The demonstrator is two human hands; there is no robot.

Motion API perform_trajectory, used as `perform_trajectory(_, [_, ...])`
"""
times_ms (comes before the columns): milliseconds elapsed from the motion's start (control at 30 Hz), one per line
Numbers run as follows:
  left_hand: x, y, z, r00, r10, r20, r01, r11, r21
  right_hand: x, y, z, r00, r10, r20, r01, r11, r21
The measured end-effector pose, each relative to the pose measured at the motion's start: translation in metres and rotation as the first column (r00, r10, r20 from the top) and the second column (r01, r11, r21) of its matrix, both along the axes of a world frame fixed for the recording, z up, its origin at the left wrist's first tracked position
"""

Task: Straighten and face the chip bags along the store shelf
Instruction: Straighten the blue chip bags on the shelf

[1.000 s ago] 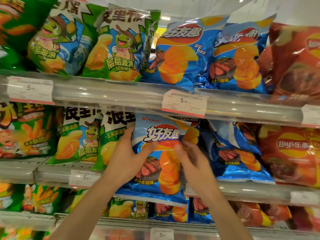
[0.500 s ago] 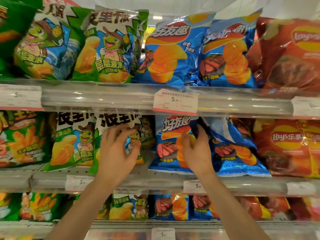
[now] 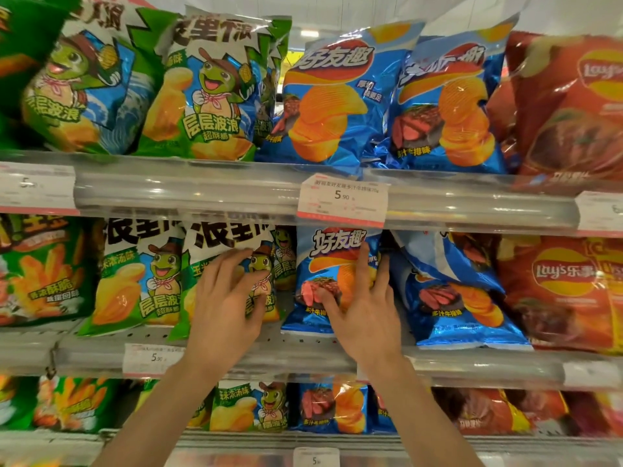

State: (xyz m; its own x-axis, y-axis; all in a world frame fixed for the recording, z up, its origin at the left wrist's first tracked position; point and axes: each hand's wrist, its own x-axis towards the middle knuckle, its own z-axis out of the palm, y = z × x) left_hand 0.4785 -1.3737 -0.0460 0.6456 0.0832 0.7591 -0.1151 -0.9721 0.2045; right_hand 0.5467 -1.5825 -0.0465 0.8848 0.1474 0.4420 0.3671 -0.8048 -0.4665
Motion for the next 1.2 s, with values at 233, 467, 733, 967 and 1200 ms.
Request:
perform_trajectory(233, [-0.003, 0.000, -0.001, 0.998, -0.050, -0.028, 0.049, 0.999, -0.017, 0.001, -0.002, 0.003, 0.985, 0.123, -0.117, -0.114, 0.990, 0.079])
perform_trajectory(467, [-0.027, -0.003, 0.010, 0.975, -0.221, -0.002, 0.216, 0.955, -0.202, -0.030, -0.036, 0.005, 0.980, 0.191, -0.058, -0.151, 0.901, 0.407])
perform_trajectory(733, [-0.058, -0.026, -0.008, 0.923, -0.384, -0.030, 0.290, 0.745, -0.601, -0.080, -0.074, -0.017, 0.993, 0.052, -0.102, 0.008, 0.858, 0.514])
perform_trajectory(967, [-0.075, -0.062, -0.044, 0.924, -0.369, -0.102, 0.161, 0.616, -0.771, -0.089, -0.114, -0.040, 0.980, 0.045, -0.196, 0.069, 0.840, 0.538])
perform_trajectory(1200, [-0.063, -0.123, -0.049, 0.952, -0.284, -0.111, 0.078, 0.579, -0.812, -0.062, -0.180, -0.031, 0.978, 0.108, -0.179, 0.015, 0.820, 0.572])
